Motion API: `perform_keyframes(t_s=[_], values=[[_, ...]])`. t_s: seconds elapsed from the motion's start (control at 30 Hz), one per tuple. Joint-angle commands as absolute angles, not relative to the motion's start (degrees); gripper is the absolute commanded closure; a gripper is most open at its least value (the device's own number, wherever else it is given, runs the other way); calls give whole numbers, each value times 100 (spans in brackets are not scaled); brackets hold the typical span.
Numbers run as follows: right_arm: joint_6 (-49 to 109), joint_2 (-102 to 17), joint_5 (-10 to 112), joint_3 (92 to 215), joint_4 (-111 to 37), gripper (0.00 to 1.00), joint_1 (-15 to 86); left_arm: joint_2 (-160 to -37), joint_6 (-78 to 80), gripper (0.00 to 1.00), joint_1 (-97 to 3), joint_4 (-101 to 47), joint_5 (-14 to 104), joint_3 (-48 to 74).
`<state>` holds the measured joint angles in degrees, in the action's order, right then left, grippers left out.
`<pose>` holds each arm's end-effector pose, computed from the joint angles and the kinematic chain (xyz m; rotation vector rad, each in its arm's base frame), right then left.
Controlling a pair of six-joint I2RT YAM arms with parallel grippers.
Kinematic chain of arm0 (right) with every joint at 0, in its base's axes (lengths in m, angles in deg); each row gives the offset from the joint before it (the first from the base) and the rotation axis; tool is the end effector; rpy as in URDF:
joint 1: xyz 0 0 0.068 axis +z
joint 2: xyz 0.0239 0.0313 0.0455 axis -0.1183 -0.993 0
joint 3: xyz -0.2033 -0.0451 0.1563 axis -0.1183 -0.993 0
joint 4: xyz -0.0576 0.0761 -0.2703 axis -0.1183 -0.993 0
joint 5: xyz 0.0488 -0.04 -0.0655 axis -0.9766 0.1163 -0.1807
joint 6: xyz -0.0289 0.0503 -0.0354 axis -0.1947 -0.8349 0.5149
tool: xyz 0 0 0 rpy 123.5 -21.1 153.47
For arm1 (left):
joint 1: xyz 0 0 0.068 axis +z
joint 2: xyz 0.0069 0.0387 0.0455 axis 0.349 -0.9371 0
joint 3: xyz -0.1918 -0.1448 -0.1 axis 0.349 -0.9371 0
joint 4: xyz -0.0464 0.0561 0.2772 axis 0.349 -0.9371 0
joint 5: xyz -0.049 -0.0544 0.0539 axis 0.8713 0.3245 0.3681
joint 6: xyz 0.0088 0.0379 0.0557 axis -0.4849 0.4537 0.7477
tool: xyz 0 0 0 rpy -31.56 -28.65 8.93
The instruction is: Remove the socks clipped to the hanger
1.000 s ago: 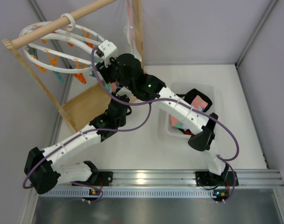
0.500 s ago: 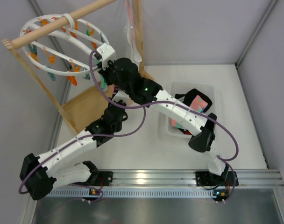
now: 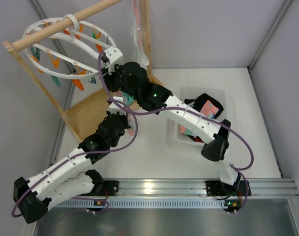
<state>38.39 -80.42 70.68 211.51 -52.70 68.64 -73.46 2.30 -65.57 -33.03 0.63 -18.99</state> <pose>0.2538 0.4495 0.4584 -0.7046 1.4693 0.6488 0.1999 -0.1556 0.2895 0.0998 1.7656 -0.1332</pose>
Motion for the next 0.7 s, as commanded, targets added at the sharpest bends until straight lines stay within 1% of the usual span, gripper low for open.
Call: perform_keyframes(t_s=[0.0, 0.07, 0.1, 0.13, 0.17, 0.2, 0.23, 0.3, 0.33, 0.4, 0.43, 0.47, 0.5, 0.67], values=[[3744, -7533, 6766, 21114, -4884, 63, 6990, -7051, -448, 100, -6648, -3238, 1296, -1812], [3735, -7471, 6714, 21105, -4901, 63, 6981, -6989, -659, 100, -6700, -3238, 1589, -1856], [3735, -7453, 6687, 21079, -4927, 62, 6964, -6971, -791, 100, -6735, -3229, 1738, -1874], [3735, -7375, 6678, 21044, -4928, 59, 6963, -6936, -818, 100, -6788, -3229, 1887, -1874], [3735, -7331, 6678, 20965, -4919, 53, 6946, -6918, -845, 100, -6823, -3229, 2011, -1874], [3735, -7234, 6678, 20903, -4893, 51, 6955, -6901, -914, 100, -6850, -3238, 2134, -1892], [3735, -7190, 6661, 20850, -4884, 53, 6937, -6909, -924, 100, -6876, -3229, 2257, -1892], [3735, -7111, 6617, 20806, -4927, 52, 6902, -6936, -1046, 100, -6885, -3238, 2494, -1874], [3735, -7093, 6617, 20797, -4963, 42, 6893, -6979, -1082, 100, -6885, -3238, 2608, -1865], [3561, -6936, 6573, 20762, -5068, 32, 6876, -7058, -1301, 100, -6885, -3220, 2802, -1743], [3559, -6848, 6468, 20710, -5103, 18, 6867, -7198, -1345, 100, -6894, -3220, 2873, -1664], [3559, -6734, 6476, 20527, -5130, 6, 6867, -7295, -1389, 100, -6903, -3220, 2891, -1472], [3559, -6454, 6494, 20394, -5165, 1, 6858, -7462, -1407, 100, -6946, -3211, 2891, -1365], [3463, -5302, 6643, 19157, -5331, 1, 6735, -7911, -1390, 100, -7052, -3141, 2873, -759]])
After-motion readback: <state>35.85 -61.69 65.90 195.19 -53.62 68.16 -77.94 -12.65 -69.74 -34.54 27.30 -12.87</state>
